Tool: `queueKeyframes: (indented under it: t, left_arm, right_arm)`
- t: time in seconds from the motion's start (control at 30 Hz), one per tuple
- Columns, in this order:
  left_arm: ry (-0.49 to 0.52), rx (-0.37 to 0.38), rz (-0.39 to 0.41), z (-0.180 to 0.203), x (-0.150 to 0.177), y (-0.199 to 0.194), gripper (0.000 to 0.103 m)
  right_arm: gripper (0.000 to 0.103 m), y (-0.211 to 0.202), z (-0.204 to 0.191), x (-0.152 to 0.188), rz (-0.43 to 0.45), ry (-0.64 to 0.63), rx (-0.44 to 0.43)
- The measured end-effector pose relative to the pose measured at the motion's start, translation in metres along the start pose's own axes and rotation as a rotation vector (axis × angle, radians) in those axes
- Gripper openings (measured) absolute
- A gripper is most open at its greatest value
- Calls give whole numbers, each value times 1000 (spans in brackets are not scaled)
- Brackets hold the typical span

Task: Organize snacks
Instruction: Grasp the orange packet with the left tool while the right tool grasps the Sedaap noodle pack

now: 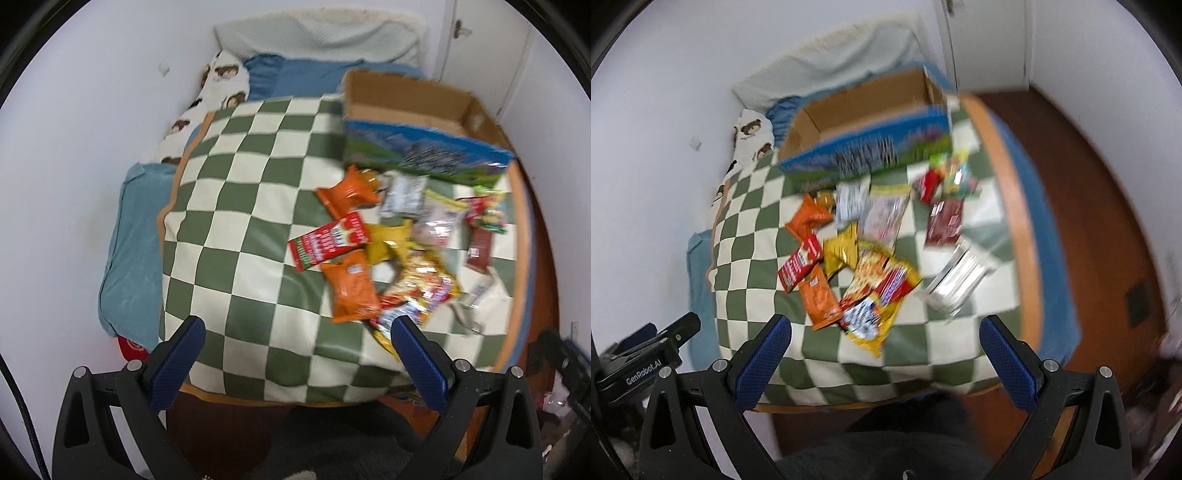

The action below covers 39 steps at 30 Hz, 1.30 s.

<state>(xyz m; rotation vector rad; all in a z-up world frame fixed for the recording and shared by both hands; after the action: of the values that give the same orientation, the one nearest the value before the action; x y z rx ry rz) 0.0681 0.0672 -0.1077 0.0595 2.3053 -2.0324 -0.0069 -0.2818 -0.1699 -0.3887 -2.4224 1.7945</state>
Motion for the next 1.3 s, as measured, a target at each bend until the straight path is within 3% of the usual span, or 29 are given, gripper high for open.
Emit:
queueKeyframes:
  t: [0.13, 0.2, 0.27, 0.4, 0.5, 0.53, 0.57, 0.63, 0.7, 0.77, 0.83, 0.9, 1.0, 1.07, 1.2, 1.3]
  left_arm:
    - [0, 41, -135, 1, -29, 64, 103]
    - [10, 102, -209, 9, -43, 99, 103]
    - [13, 131, -281, 20, -50, 130, 103]
    - [-28, 259, -428, 37, -67, 194, 102]
    - [-65, 324, -489, 48, -74, 233, 90]
    - [-70, 336, -505, 51, -74, 243, 77]
    - [-68, 355, -514, 54, -73, 250, 65]
    - [-50, 364, -501, 55, -71, 253, 60]
    - [19, 296, -447, 53, -67, 246, 55]
    - [95, 182, -388, 50, -62, 239, 54]
    - [136, 115, -357, 45, -57, 238, 54]
    - [151, 91, -348, 42, -53, 239, 54]
    - [141, 108, -349, 40, -51, 244, 56]
    - [131, 128, -358, 41, -51, 248, 56]
    - [123, 159, -365, 41, -48, 259, 58]
    - [140, 172, -378, 48, -50, 263, 68]
  right_arm:
    - [102, 84, 9, -12, -99, 115, -44]
    - [100, 126, 11, -21, -134, 164, -39]
    - [97, 154, 11, -28, -139, 194, -38]
    - [97, 191, 5, -39, -146, 230, -18]
    - [97, 203, 5, -40, -160, 248, -12]
    - [97, 206, 6, -38, -164, 251, -1]
    - [97, 208, 6, -39, -172, 253, -4]
    - [97, 212, 7, -40, -188, 264, -6]
    - [97, 215, 7, -42, -188, 266, -10]
    - [97, 218, 6, -46, -189, 265, 1]
    - [97, 227, -1, -53, -199, 266, 6]
    - [97, 240, -12, -61, -207, 261, 18]
    - [97, 265, -29, -71, -258, 232, 104]
    - [90, 276, -37, -71, -293, 158, 190]
    - [89, 282, -54, -62, -338, -141, 304]
    - [89, 284, -59, -52, -365, -331, 401]
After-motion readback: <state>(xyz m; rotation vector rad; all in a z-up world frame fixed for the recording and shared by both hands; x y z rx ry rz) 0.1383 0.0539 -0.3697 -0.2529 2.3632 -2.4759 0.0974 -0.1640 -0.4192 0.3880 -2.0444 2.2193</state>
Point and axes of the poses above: each gripper's, at about its wrist camera, not at the fingertips, and y roughly the way its jaws point, z to its right, x to its underside, the point moved 4 cm from there along y, roughly the way its jaws point, and after that the axes turned 14 degrees about -z, right-handed, at the moved point
